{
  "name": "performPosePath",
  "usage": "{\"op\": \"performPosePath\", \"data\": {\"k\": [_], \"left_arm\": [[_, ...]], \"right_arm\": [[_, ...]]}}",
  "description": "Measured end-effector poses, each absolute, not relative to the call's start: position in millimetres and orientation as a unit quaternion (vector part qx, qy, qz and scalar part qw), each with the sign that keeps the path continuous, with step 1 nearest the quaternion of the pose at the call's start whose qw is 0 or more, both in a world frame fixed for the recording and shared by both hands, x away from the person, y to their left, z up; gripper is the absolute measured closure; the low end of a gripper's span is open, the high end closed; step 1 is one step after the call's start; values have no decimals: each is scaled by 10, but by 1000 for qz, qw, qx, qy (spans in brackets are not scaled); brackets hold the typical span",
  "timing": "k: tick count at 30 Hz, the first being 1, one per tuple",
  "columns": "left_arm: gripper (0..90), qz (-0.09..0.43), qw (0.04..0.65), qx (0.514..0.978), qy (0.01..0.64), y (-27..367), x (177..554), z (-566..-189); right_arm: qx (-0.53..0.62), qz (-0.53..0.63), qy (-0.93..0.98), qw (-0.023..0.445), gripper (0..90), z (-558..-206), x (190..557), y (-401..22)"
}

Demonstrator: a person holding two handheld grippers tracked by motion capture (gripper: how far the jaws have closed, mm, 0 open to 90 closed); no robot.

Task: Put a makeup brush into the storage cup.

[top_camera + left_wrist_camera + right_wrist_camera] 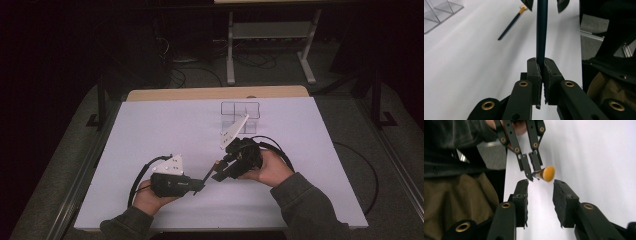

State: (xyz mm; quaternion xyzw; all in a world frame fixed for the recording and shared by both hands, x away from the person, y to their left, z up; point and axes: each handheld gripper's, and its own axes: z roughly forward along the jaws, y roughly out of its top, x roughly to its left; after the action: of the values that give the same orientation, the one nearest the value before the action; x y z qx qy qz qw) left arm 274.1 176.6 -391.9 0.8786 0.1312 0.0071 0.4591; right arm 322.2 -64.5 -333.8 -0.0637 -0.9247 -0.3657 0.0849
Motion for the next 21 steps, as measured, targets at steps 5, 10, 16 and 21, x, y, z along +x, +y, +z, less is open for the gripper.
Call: {"op": "performPosePath", "data": {"k": [5,10,16,21], "left_arm": [[844,11,469,872,143,1746,2754,-3925],[844,13,483,861,159,1730,2762,-3929],[844,15,491,856,162,1688,2778,-3933],[840,17,488,858,160,1663,2775,-3943]], "right_arm": [[-69,-394,-913,83,663,-3380,3233,-659],[-81,-417,-902,82,695,-3377,3250,-672],[-89,-432,-895,75,782,-3389,3268,-677],[-92,-443,-887,95,821,-3413,3293,-685]]}}
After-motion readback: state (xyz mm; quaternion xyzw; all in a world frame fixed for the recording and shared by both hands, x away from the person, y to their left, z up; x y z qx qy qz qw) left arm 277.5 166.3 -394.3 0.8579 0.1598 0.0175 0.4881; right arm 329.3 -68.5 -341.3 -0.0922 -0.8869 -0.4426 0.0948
